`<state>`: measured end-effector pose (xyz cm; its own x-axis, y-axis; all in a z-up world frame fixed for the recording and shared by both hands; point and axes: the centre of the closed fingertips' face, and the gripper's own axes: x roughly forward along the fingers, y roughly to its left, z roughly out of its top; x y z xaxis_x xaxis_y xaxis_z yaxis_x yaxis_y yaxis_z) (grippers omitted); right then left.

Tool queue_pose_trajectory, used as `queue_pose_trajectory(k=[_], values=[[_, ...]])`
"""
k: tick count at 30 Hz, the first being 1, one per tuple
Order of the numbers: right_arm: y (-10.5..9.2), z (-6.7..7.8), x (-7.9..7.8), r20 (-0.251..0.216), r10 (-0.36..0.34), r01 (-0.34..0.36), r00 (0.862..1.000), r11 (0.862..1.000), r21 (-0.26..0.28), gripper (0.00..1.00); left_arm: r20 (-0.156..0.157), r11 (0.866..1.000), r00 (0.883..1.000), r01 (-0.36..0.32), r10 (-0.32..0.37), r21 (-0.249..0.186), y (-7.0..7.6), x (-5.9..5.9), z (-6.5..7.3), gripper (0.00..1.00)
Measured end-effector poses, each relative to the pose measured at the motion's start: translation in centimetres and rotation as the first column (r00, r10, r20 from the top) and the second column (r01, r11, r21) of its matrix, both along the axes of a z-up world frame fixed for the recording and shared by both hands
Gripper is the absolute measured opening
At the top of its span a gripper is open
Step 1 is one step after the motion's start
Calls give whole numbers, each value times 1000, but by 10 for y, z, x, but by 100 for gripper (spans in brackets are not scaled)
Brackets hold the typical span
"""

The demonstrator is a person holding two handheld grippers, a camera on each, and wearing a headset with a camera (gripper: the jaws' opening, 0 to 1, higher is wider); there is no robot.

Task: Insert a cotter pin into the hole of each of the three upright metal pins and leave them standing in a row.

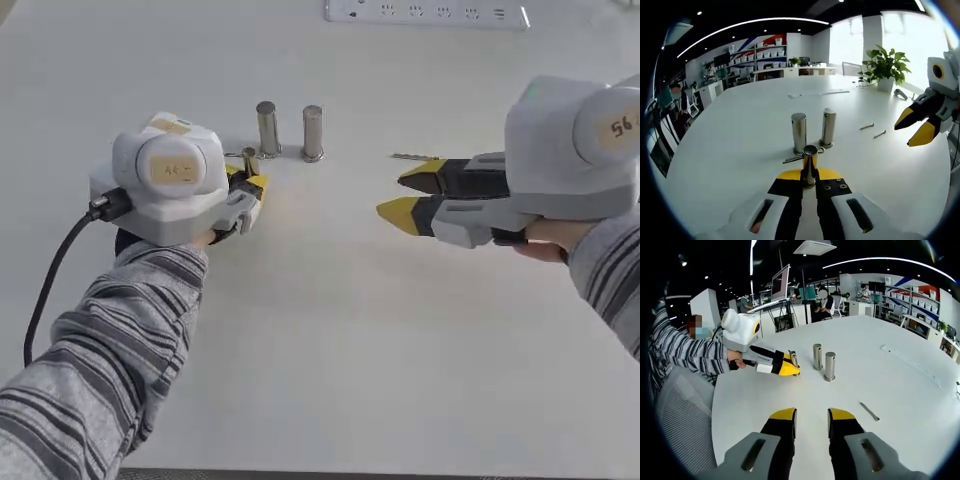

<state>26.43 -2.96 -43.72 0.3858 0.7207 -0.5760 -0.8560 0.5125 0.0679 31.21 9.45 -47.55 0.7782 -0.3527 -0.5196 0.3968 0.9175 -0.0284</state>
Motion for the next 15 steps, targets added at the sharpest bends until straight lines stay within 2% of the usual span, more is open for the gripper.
queue_pose_trajectory(k=[15], values=[[-1, -6, 4, -21, -12, 12, 1000, 1000, -1, 21, 10, 1000, 1000, 21, -21, -4, 0, 4, -2, 6]])
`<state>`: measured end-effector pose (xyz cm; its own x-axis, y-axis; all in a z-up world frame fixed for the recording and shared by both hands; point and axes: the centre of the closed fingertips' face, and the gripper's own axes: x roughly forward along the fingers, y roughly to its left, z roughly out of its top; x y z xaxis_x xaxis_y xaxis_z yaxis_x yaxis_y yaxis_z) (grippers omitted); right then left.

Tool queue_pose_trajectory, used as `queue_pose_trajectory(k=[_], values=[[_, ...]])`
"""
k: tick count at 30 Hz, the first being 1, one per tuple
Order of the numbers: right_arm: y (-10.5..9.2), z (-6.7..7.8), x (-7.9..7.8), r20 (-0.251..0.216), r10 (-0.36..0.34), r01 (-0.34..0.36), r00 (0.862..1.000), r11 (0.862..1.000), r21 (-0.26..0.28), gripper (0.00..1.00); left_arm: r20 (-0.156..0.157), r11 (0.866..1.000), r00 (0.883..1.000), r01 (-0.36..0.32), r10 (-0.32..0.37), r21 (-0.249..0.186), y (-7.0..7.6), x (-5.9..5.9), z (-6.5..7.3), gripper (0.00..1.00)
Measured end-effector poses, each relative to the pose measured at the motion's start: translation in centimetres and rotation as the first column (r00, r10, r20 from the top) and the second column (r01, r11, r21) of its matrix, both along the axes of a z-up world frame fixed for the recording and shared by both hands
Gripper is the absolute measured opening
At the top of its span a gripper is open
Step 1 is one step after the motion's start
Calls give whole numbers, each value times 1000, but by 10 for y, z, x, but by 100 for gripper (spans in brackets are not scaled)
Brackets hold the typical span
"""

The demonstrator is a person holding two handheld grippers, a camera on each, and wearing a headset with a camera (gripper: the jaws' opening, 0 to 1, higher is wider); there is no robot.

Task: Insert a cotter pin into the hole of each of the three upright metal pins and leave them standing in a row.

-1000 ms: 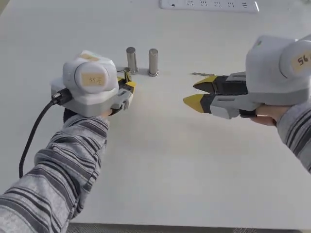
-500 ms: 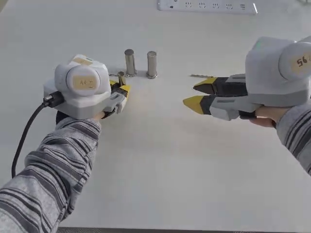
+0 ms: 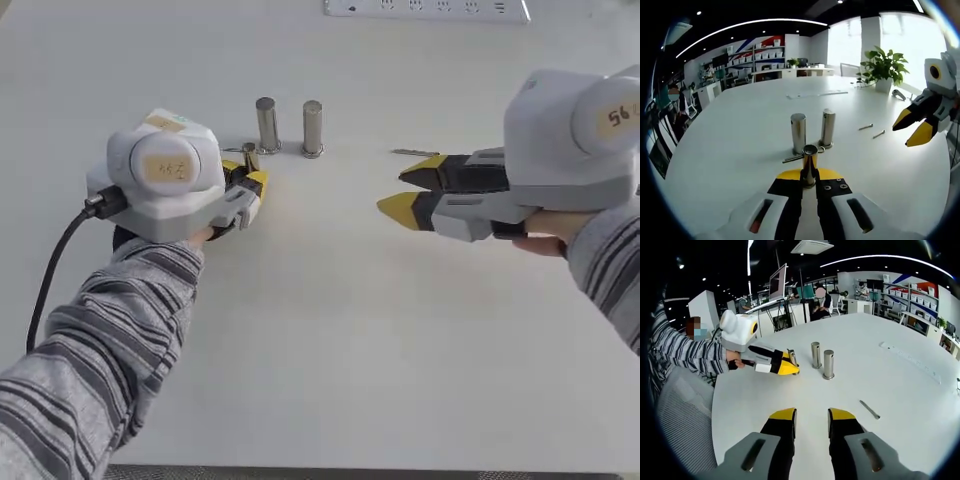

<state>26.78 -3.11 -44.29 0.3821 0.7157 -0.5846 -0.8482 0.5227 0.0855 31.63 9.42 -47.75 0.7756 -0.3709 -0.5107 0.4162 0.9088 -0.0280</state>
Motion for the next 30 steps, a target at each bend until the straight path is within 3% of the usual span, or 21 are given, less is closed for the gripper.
queue_pose_trajectory(k=[4, 8, 12, 16, 19, 30], values=[[0, -1, 0, -5, -5, 5, 1000, 1000, 3, 21, -28, 1000, 1000, -5, 5, 10, 1, -3, -6, 8], [0, -2, 0, -12, -12, 12, 1000, 1000, 6, 22, -25, 1000, 1000, -4, 4, 23, 1, -4, -6, 17], [0, -2, 3, -11, -29, 29, 1000, 999, 13, 24, -30, 1000, 999, -17, 17, -9, 2, -7, -2, 27], [2, -1, 8, -15, -41, 42, 999, 999, 30, 25, -20, 999, 999, -33, 33, -32, 5, -11, 3, 39], [6, -1, 13, -10, -46, 46, 999, 998, 31, 25, -5, 996, 999, -43, 43, -74, 6, -15, 12, 48], [34, 8, 43, 37, -115, 110, 993, 987, 115, 32, 13, 998, 1000, -17, 18, -67, 10, -31, 22, 65]])
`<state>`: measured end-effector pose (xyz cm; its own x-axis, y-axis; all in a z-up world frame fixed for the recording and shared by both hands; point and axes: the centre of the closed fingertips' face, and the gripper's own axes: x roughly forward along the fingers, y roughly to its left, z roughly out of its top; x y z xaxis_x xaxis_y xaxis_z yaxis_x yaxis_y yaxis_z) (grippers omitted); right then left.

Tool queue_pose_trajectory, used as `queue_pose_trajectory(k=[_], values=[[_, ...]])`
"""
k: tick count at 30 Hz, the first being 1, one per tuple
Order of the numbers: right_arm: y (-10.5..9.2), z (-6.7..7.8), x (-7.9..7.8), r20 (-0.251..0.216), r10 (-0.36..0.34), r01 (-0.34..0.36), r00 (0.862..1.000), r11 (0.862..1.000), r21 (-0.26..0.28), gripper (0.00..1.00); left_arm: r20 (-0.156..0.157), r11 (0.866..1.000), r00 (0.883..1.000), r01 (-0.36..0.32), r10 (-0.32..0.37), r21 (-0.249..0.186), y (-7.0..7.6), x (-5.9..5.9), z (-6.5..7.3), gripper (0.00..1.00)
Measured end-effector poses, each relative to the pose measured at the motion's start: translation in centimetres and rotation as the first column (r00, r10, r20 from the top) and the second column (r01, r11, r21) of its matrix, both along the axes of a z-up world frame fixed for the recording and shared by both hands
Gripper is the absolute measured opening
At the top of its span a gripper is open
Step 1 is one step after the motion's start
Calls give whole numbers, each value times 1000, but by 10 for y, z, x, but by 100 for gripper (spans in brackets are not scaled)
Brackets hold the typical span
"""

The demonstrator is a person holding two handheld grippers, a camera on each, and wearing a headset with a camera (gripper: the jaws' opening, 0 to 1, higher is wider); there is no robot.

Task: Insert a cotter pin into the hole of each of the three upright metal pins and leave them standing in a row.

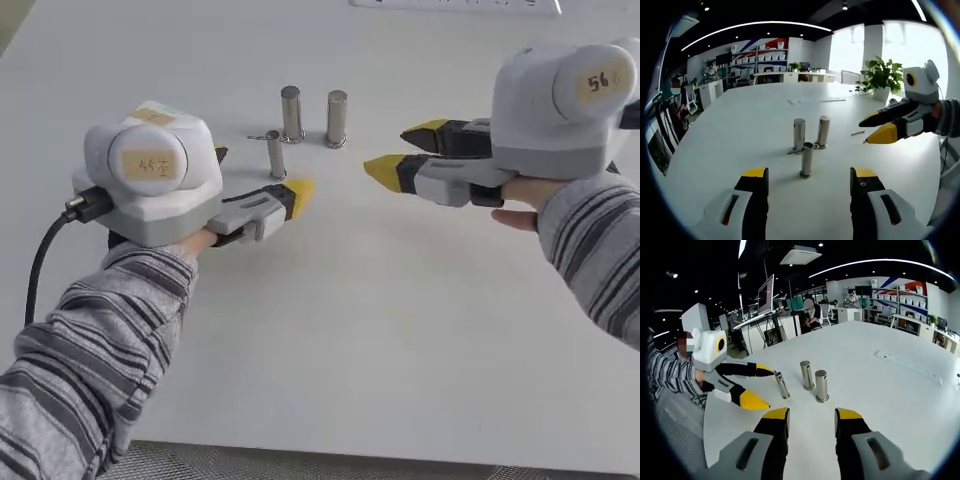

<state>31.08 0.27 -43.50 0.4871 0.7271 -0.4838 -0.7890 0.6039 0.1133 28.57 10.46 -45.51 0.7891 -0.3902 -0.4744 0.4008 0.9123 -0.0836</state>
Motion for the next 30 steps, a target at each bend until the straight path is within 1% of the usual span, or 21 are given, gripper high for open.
queue_pose_trajectory(k=[1, 5, 6, 8, 12, 14, 15, 18, 21, 23, 25, 28, 30], values=[[3, 0, 6, 2, -6, 6, 1000, 1000, 10, 33, 0, 1000, 1000, -1, 1, 0, 0, -2, 1, 67], [13, -1, 15, -9, -25, 25, 1000, 999, 40, 33, 10, 1000, 1000, -3, 3, 5, 1, -9, 7, 72], [15, -1, 17, -9, -29, 30, 1000, 998, 46, 33, 13, 1000, 1000, -3, 3, -1, 0, -12, 10, 73], [20, -3, 21, -8, -36, 36, 999, 998, 47, 33, 20, 1000, 1000, -1, 1, -19, -2, -16, 15, 75], [25, -8, 29, 14, -53, 53, 999, 998, 28, 32, 33, 1000, 999, 3, -2, -27, -4, -21, 23, 79], [27, -11, 31, 6, -57, 57, 998, 998, 26, 32, 38, 1000, 999, 3, -1, -32, -4, -23, 27, 80], [29, -12, 32, -1, -61, 61, 998, 997, 37, 31, 38, 999, 999, -1, 2, -35, -4, -25, 29, 81], [34, -15, 36, -4, -67, 68, 998, 997, 46, 27, 38, 999, 999, -3, 5, -45, -3, -27, 31, 83], [38, -19, 45, -4, -71, 71, 997, 996, 45, 26, 27, 999, 1000, 6, -5, -38, -4, -30, 30, 86], [40, -19, 47, 1, -72, 72, 997, 996, 45, 25, 29, 999, 1000, 12, -11, -34, -5, -32, 31, 87], [42, -20, 49, 2, -73, 72, 997, 996, 49, 23, 45, 999, 999, 8, -6, -48, -5, -32, 34, 87], [45, -27, 55, -9, -73, 73, 997, 996, 41, 21, 32, 999, 999, 10, -8, -44, -5, -33, 32, 90], [47, -30, 56, -11, -73, 73, 997, 996, 41, 20, 33, 999, 999, 13, -12, -40, -4, -34, 32, 90]])
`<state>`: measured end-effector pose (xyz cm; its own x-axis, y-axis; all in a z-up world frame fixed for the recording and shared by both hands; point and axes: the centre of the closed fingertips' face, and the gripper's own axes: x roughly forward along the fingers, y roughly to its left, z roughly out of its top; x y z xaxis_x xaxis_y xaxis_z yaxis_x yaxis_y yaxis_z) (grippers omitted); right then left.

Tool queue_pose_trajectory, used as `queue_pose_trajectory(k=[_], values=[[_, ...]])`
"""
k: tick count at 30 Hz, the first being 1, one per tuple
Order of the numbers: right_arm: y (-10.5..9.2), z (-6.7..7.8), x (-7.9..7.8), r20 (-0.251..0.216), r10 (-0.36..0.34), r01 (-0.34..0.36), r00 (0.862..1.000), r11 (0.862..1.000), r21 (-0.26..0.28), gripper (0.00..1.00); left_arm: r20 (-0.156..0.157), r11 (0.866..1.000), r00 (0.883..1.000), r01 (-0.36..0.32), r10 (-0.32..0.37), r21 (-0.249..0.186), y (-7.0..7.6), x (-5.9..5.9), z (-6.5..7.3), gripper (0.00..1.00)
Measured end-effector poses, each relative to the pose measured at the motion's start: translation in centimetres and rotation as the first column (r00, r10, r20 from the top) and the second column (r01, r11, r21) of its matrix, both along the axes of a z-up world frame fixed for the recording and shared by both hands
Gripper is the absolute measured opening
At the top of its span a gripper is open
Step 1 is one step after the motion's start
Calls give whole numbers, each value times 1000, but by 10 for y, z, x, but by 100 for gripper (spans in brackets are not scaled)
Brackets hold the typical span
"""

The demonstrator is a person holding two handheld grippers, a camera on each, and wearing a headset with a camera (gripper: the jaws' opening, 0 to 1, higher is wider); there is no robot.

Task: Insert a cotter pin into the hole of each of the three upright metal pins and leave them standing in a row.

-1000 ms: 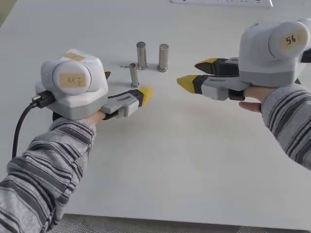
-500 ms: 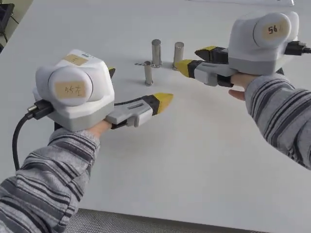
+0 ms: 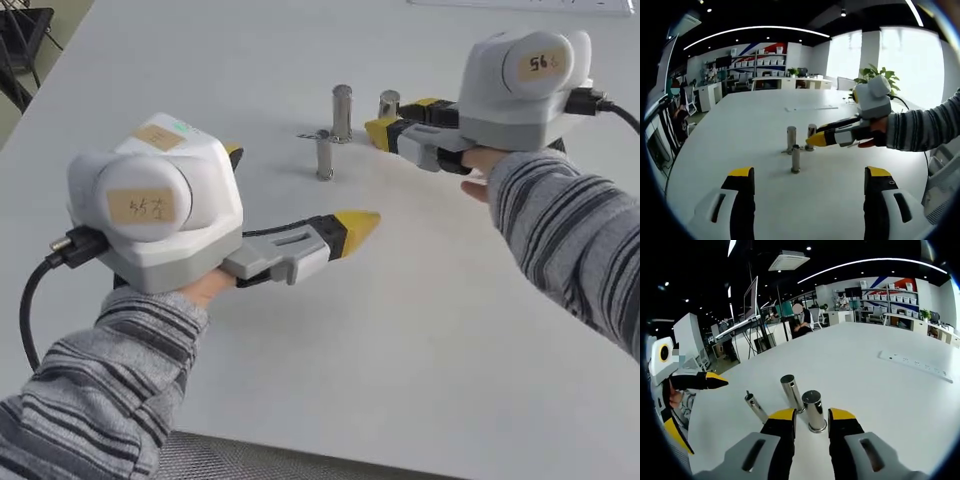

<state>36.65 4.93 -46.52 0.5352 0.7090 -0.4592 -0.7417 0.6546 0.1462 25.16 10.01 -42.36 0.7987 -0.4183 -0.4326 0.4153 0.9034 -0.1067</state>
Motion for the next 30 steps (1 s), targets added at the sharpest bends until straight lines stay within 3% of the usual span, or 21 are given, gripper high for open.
queue_pose_trajectory(k=[5, 9, 14, 17, 19, 21, 27, 30], values=[[0, -4, -1, 0, -11, 11, 1000, 1000, -18, 16, 4, 1000, 1000, 10, -10, 13, 2, -4, 1, 95], [0, -5, 0, -13, -25, 24, 1000, 1000, -14, 12, 11, 1000, 1000, 14, -14, -3, 1, -6, 3, 98], [-1, -4, 0, 7, -28, 28, 1000, 999, -23, 10, 11, 999, 999, 35, -35, 29, 1, -9, 1, 99], [-2, -4, -1, 2, -43, 43, 999, 999, -14, 10, 15, 999, 999, 46, -46, 23, -2, -10, 2, 99], [-1, -3, -1, 39, -41, 43, 998, 998, -41, 9, 11, 998, 998, 56, -57, 31, -3, -12, 1, 99], [-1, -2, -2, 52, -44, 46, 998, 998, -51, 8, 13, 997, 998, 59, -60, 53, -3, -13, 1, 99], [-7, -2, -4, 70, -63, 69, 996, 993, -91, 8, 19, 997, 998, 54, -55, 61, 0, -13, 2, 99], [-10, 6, -4, 109, -71, 82, 992, 991, -105, 8, 22, 996, 998, 54, -56, 67, 1, -14, 3, 99]])
